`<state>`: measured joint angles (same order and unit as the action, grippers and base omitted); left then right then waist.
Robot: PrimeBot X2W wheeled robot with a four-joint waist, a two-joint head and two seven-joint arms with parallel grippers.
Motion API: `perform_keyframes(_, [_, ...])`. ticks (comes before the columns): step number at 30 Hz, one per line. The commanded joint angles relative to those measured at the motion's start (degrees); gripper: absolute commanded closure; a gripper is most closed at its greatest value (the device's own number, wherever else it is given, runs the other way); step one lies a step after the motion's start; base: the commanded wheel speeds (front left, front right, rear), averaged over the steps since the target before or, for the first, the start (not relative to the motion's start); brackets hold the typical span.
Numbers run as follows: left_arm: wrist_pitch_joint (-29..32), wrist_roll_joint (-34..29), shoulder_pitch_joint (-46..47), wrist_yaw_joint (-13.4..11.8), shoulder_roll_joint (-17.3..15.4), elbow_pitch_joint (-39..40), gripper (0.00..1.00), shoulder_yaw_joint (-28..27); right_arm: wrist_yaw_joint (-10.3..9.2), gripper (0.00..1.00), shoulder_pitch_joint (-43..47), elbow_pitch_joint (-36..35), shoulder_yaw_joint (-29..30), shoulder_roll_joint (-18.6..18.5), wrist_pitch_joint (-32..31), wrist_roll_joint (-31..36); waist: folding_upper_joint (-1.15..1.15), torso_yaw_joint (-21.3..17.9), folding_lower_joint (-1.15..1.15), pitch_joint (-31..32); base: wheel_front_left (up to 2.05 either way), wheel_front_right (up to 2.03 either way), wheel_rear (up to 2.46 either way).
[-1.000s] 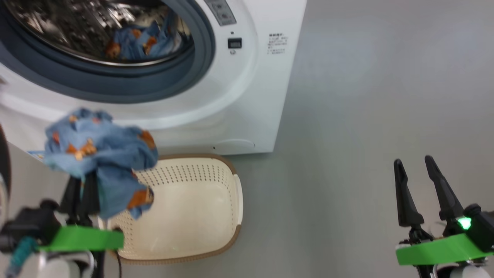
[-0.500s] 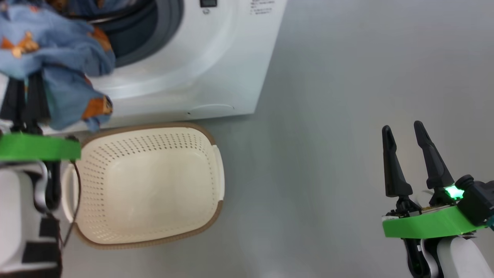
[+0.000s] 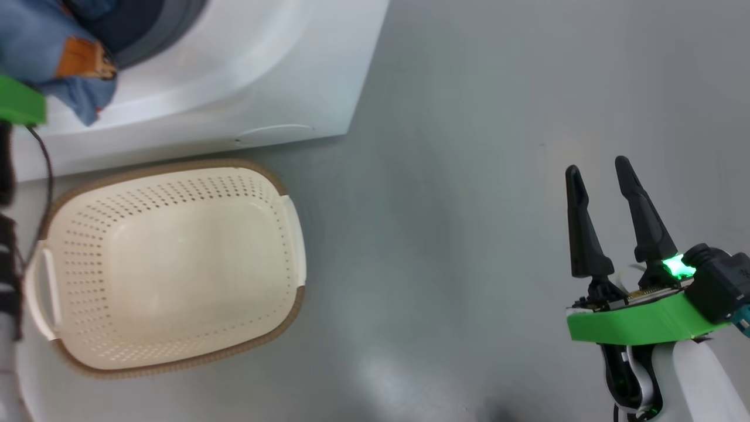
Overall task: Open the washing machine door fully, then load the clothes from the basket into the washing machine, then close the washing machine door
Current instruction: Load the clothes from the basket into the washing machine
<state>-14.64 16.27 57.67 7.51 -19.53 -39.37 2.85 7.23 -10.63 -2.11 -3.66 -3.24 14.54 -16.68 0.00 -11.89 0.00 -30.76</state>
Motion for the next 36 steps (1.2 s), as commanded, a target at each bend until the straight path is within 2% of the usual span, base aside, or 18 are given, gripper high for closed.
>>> perform_keyframes(1, [-0.4,0.1,2.4,0.0,-3.4,-0.2,1.0,-0.9,0.25,0.0,-0.7,-1.5,-1.6,0.0,0.5,-0.6,0.0,-1.5,0.0,-1.7,0.0,0.0,0.0])
perform_keyframes(8, [-0.4,-1.6,11.7,-0.2,-6.3,-11.4,1.0,-0.5,0.25,0.0,-1.9,-1.5,-4.0,0.3,0.5,-1.0,0.0,-4.6,0.0,-3.1,0.0,0.0,0.0])
perform_keyframes(13, [-0.4,-3.3,14.9,-1.0,-8.0,-15.1,1.0,-0.5,0.25,0.0,-1.9,-1.7,-4.9,0.3,0.5,-1.3,0.0,-6.5,0.0,-3.5,0.0,0.0,0.0])
perform_keyframes(17, [-0.4,-5.1,15.9,-1.9,-9.1,-13.9,1.0,-0.5,0.25,0.0,-1.3,-2.0,-5.4,0.3,0.5,-1.8,0.0,-7.6,0.0,-3.6,0.0,0.0,0.0])
perform_keyframes(21, [-0.4,-6.3,16.4,-2.9,-9.9,-9.2,1.0,-1.7,0.25,0.0,-0.9,-2.3,-5.6,0.3,0.5,-2.0,0.0,-8.2,0.0,-3.8,0.0,0.0,0.0])
perform_keyframes(27, [-0.4,-7.2,15.4,-3.3,-9.2,-1.7,1.0,-4.5,0.25,0.0,-0.7,-2.4,-5.5,0.4,0.5,-2.2,0.0,-8.3,0.0,-4.1,0.0,0.0,0.0])
perform_keyframes(33, [-0.4,-7.8,12.8,-2.2,-8.0,-6.9,1.0,-4.2,0.25,0.0,-0.8,-2.2,-5.9,0.4,0.5,-2.1,0.0,-8.0,0.0,-3.7,0.0,0.0,0.0])
perform_keyframes(34, [-0.4,-8.0,12.7,-2.0,-8.0,-8.4,0.98,-4.0,0.25,0.0,-0.8,-2.2,-6.0,0.4,0.5,-2.1,0.0,-7.9,0.0,-3.7,0.0,0.0,0.0])
perform_keyframes(35, [-0.4,-7.9,12.6,-1.9,-7.7,-10.5,0.82,-4.0,0.25,0.0,-0.8,-2.2,-6.0,0.4,0.5,-2.1,0.0,-7.9,0.0,-3.6,0.0,0.0,0.0])
perform_keyframes(36, [-0.4,-8.1,12.7,-1.6,-7.5,-12.4,0.62,-3.4,0.25,0.0,-0.7,-2.2,-6.0,0.4,0.5,-2.1,0.0,-7.8,0.0,-3.5,0.0,0.0,0.0])
